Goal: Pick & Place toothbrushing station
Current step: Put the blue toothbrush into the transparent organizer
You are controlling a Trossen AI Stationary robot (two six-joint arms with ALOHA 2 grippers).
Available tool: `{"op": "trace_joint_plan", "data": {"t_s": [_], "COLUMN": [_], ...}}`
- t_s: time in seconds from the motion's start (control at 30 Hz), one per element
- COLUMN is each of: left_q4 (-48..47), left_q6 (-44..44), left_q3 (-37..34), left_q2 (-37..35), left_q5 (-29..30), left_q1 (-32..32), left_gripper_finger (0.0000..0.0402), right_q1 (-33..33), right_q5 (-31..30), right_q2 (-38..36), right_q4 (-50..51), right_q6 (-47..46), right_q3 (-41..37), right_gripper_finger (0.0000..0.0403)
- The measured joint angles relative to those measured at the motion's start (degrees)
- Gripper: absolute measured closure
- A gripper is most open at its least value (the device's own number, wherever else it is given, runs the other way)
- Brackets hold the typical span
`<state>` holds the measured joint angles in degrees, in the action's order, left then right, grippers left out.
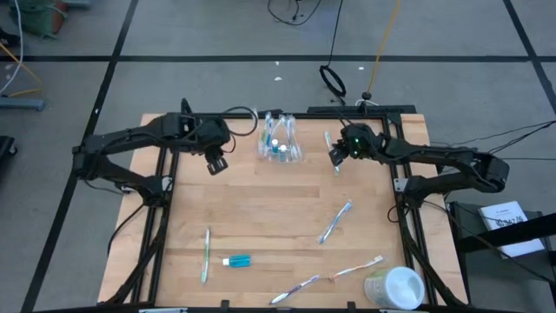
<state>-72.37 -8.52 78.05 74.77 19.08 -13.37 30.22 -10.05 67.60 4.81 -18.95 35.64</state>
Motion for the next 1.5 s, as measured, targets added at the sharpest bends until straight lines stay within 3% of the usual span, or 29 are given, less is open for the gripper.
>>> {"op": "trace_joint_plan", "data": {"t_s": [0.2, 0.43, 0.53, 0.63, 0.77, 1.13, 1.5], "left_q4": [9.8, 30.8, 41.8, 46.5, 50.7, 54.8, 55.9], "left_q6": [0.2, -4.0, -7.7, -9.2, -9.8, -2.6, 2.6], "left_q3": [-11.6, -29.1, -35.3, -39.7, -41.5, -41.5, -41.5], "left_q2": [-3.5, -10.1, -10.6, -10.3, -8.5, -8.1, -8.1], "left_q5": [-4.7, -7.6, -9.0, -11.1, -14.8, -15.0, -14.6], "left_q1": [0.0, 0.0, 0.3, 0.3, 0.6, 1.5, 1.5], "left_gripper_finger": [0.0250, 0.0250, 0.0250, 0.0250, 0.0250, 0.0250, 0.0250], "right_q1": [-0.1, -2.1, -4.3, -7.7, -13.0, -25.2, -37.8], "right_q5": [1.7, 13.4, 16.2, 16.3, 16.3, 18.7, 19.2], "right_q2": [4.6, 6.6, 5.8, 5.0, 3.6, -5.4, -3.5], "right_q4": [-4.6, -4.8, -4.6, -4.9, -3.9, 10.3, 11.0], "right_q6": [-1.4, -2.5, -2.6, -5.5, -13.5, -38.2, -70.7], "right_q3": [-3.2, -3.2, -3.2, -3.1, -3.2, -3.1, -3.2], "right_gripper_finger": [0.0287, 0.0287, 0.0287, 0.0287, 0.0287, 0.0287, 0.0287]}}
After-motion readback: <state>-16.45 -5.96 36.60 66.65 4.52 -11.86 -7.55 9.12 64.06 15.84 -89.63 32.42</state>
